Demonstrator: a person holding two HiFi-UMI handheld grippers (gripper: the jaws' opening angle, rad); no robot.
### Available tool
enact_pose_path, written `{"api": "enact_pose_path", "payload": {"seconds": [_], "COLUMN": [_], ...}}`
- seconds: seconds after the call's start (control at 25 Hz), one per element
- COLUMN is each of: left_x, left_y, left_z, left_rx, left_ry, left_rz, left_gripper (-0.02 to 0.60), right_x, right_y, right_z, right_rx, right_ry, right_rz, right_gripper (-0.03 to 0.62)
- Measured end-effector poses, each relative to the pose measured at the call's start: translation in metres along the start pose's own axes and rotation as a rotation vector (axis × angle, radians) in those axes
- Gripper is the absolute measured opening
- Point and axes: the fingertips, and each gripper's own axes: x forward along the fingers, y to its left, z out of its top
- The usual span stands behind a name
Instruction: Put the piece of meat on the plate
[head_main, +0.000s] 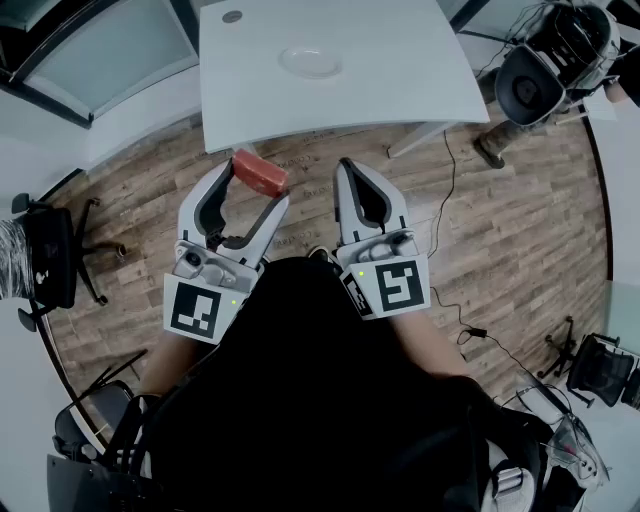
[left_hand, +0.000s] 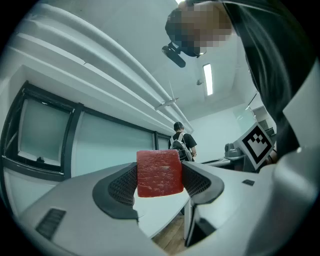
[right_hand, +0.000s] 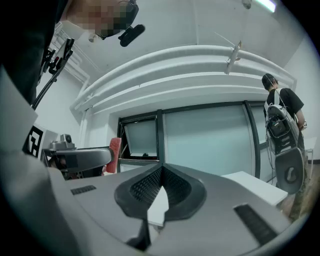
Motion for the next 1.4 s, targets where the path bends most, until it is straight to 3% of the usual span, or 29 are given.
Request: {"api": "enact_pose_path", "payload": {"seconds": [0.6,1.04,1.4], "left_x": [0.036,0.050,0.076], "left_y": [-0.088,-0.103,-0.097], "left_z": [0.013,0.012,0.003], "left_rx": [0.072,0.054,0.014], "left_ry": [0.010,0.056,0.038], "left_rz": [0.019,0.038,0.015], "left_gripper": [0.279,0.279,0.279], "right_x": [-0.068,-0.075,-0.073], "right_y": [-0.068,-0.091,-0.115], "right_z": [0.017,0.014,0.005], "right_rx": [0.118,0.175,0.151], "right_ry": [-0.102,-0.109,-0.065], "right_rz": [0.037,0.046,-0.016], "right_gripper": [0.003,0.003,0.003]}}
